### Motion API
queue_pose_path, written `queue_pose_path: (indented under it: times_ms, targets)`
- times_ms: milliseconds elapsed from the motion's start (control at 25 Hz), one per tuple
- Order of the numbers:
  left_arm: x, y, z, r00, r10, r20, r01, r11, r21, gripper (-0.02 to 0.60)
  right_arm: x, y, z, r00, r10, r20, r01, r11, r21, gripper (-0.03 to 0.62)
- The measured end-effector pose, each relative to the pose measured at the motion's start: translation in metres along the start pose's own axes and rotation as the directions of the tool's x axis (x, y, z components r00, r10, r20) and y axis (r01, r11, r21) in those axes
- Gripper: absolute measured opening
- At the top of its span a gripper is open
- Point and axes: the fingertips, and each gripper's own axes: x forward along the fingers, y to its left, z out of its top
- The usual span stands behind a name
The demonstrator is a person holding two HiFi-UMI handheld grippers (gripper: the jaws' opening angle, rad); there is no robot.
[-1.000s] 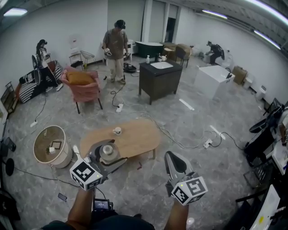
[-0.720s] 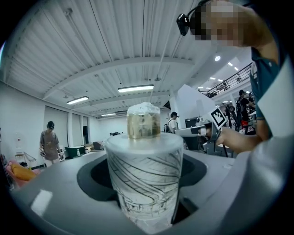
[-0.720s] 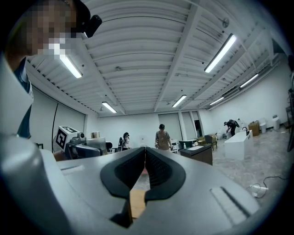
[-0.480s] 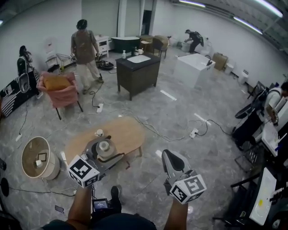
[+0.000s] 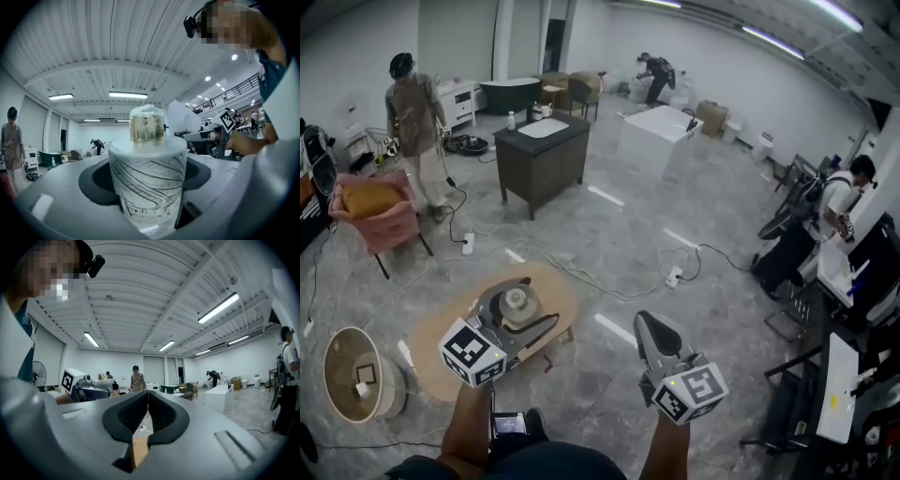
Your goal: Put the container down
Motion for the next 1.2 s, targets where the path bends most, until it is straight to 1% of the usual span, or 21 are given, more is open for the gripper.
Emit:
queue_pose_path:
  times_ms: [160, 320, 400, 520, 720, 960, 1080, 1200]
  targets:
    - [0.011, 0.043, -0.009, 0.999, -0.042, 0.008, 0.042, 0.999, -0.02, 0.334, 0.038, -0.001, -0.004, 0.999, -0.043, -0.023, 0.043, 0.999, -0.001, 0.012]
    - [0.021, 0.084, -0.015, 0.997, -0.08, 0.018, 0.08, 0.996, -0.034, 0.334, 0.077, -0.003, 0.0, 0.996, -0.081, -0.029, 0.081, 0.997, -0.013, 0.011]
    - [0.022, 0.102, -0.018, 0.996, -0.089, 0.025, 0.09, 0.995, -0.041, 0.334, 0.095, -0.002, 0.0, 0.995, -0.089, -0.037, 0.088, 0.996, -0.019, 0.011]
    - [0.021, 0.129, -0.021, 0.996, -0.085, 0.038, 0.087, 0.995, -0.054, 0.334, 0.121, 0.002, 0.0, 0.995, -0.088, -0.048, 0.087, 0.996, -0.029, 0.012]
    - [0.016, 0.167, -0.036, 0.998, -0.054, 0.042, 0.057, 0.995, -0.076, 0.334, 0.158, 0.006, -0.007, 0.996, -0.068, -0.065, 0.066, 0.997, -0.031, 0.011]
    - [0.015, 0.207, -0.056, 1.0, 0.001, 0.007, 0.0, 0.996, -0.094, 0.334, 0.205, -0.003, -0.019, 0.997, -0.022, -0.076, 0.022, 1.0, -0.008, 0.011]
    - [0.014, 0.228, -0.065, 0.999, 0.038, -0.019, -0.04, 0.995, -0.095, 0.334, 0.234, -0.009, -0.022, 0.997, 0.022, -0.074, -0.022, 1.0, 0.006, 0.011]
    - [0.018, 0.251, -0.075, 0.995, 0.088, -0.04, -0.092, 0.991, -0.101, 0.334, 0.27, -0.017, -0.024, 0.994, 0.085, -0.062, -0.084, 0.996, 0.02, 0.011]
